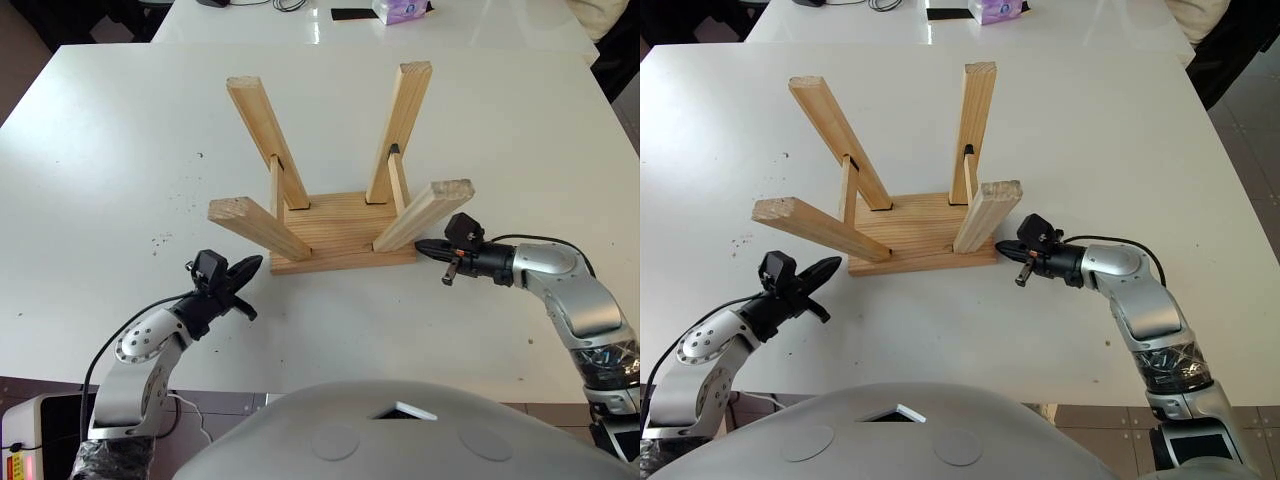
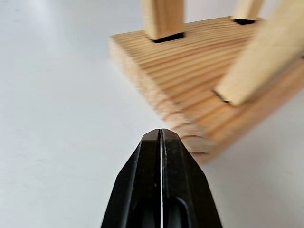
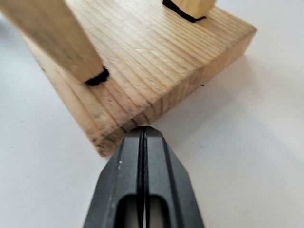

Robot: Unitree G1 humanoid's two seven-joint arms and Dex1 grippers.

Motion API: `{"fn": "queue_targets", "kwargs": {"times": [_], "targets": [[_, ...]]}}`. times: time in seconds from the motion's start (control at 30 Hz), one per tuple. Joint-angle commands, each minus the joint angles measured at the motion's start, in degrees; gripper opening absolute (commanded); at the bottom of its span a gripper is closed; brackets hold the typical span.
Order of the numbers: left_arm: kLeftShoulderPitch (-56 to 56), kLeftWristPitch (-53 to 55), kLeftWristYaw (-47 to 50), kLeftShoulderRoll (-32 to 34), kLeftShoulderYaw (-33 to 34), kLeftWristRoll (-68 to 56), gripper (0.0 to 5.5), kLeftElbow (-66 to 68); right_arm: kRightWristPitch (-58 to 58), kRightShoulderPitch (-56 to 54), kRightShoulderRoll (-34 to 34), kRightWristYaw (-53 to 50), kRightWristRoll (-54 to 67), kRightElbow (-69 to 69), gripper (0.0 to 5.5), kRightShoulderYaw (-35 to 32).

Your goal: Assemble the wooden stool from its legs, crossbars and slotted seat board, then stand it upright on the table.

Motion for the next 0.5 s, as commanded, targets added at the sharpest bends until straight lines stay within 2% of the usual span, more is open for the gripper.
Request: {"fn": "queue_targets", "kwargs": {"times": [0.03, 0.5], "targets": [[-1.0, 0.6, -0.5, 1.1, -0.5, 0.6, 0.03, 1.0, -0.2, 0.8, -0.5, 0.1, 0.1, -0.7, 0.00, 0.5], [0.2, 1.6, -2.0, 1.9, -0.2, -0.3, 0.03, -0.8, 0.2, 2.5, -1.0, -0.4, 0.1, -1.7, 0.00, -0.1]]}}
